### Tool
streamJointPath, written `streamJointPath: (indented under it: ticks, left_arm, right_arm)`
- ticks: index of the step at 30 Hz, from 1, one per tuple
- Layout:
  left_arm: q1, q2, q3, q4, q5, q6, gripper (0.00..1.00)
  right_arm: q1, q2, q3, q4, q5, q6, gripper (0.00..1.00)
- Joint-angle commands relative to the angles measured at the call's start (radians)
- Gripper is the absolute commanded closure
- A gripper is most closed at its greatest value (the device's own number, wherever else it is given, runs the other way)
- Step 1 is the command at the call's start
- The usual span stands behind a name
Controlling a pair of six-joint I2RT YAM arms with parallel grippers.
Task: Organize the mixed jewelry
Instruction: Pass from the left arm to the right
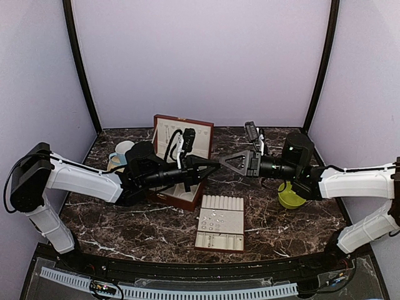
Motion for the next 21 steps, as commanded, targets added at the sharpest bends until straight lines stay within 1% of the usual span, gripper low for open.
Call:
streamJointPath:
  ticks: [1, 21]
  left_arm:
    - [-0.006, -0.028, -0.009, 0.019, 0.009, 0.013, 1.00]
    - [-0.006, -0.021, -0.008, 0.008, -0.002, 0.017, 1.00]
  right_arm:
    - [0.006, 0.002, 0.025, 0.041, 0.009, 0.001, 0.70]
    - [0.006, -0.002, 0.018, 0.028, 0.028, -0.002, 0.82]
